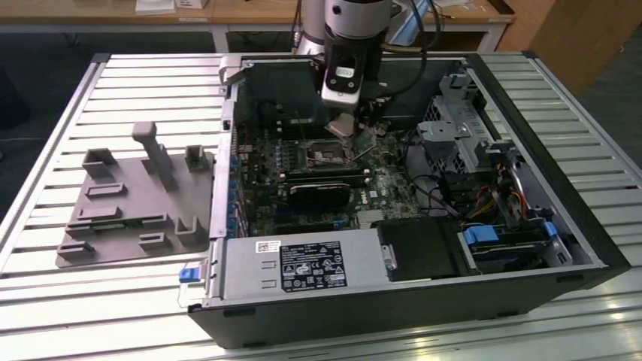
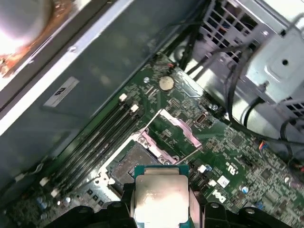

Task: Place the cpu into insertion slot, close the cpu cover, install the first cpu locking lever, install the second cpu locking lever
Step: 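Place the cpu into insertion slot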

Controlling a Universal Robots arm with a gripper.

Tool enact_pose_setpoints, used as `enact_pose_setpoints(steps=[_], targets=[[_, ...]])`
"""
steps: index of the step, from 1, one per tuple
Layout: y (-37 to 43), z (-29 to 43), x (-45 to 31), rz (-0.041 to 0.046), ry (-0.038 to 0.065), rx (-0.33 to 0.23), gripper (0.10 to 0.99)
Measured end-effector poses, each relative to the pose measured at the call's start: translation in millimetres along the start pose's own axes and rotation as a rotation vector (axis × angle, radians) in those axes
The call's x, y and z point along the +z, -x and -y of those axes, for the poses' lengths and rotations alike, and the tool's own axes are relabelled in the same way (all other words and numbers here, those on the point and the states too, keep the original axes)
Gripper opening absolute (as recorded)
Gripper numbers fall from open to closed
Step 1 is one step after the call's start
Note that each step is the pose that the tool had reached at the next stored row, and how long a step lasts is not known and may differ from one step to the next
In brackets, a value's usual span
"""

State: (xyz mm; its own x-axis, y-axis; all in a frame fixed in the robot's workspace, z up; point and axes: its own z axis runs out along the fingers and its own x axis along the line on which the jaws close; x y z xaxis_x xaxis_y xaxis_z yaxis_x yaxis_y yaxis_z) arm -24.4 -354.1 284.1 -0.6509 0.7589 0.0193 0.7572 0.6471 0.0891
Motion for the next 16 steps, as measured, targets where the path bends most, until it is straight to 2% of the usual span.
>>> enact_pose_setpoints(steps=[16], targets=[[0.2, 1.0, 11.3, 0.026, 0.006, 0.29, 0.537]])
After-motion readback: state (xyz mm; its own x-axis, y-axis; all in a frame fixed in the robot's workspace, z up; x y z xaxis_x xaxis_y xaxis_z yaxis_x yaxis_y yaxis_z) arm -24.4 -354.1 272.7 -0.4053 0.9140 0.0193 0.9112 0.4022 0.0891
